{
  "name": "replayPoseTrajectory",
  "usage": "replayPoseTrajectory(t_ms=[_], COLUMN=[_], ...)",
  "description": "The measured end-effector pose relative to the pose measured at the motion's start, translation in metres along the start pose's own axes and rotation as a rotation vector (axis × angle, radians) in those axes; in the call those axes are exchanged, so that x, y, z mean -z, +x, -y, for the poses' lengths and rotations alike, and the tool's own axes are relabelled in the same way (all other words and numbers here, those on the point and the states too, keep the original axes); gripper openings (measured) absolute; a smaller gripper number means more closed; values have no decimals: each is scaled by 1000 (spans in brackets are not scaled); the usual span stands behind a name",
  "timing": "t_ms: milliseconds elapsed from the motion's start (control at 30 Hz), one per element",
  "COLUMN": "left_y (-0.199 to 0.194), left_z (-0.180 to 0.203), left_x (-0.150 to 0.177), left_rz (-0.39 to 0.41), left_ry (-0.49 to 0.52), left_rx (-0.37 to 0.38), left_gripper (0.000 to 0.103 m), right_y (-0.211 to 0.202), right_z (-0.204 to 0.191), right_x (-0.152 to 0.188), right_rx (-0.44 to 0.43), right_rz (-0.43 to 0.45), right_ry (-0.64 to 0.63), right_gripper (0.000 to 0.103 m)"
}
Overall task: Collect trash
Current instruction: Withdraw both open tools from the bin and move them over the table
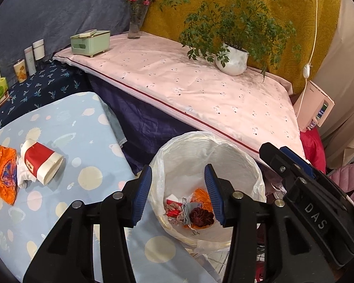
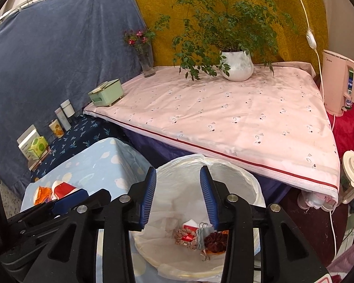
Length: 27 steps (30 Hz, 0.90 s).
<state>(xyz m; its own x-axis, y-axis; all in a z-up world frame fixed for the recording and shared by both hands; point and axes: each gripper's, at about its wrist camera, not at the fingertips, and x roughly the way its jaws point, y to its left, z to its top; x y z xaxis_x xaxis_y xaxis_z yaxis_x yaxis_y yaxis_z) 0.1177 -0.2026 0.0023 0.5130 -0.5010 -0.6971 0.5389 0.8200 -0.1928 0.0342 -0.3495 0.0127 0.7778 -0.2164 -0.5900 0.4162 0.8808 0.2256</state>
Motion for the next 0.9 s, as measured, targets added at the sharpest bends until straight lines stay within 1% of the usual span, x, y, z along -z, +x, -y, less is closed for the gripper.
replayPoseTrajectory(t_ms=[333,700,800,900], left_y=[-14,-35,-39,-43], left_z=[-36,-99,-119,-140], left_x=[6,18,22,27], left_rz=[12,25,28,27], left_ry=[-62,-155,-182,-213], left_rx=[-31,-97,-123,-147], left_gripper=[44,44,47,48], right_y=[0,8,12,16], right_z=[-35,-96,-112,-129], right_x=[6,20,25,31], right_rx=[-32,-97,-116,-134], right_rz=[-11,-42,-54,-68], right_ry=[-49,-126,-144,-161], right_gripper=[40,41,40,40])
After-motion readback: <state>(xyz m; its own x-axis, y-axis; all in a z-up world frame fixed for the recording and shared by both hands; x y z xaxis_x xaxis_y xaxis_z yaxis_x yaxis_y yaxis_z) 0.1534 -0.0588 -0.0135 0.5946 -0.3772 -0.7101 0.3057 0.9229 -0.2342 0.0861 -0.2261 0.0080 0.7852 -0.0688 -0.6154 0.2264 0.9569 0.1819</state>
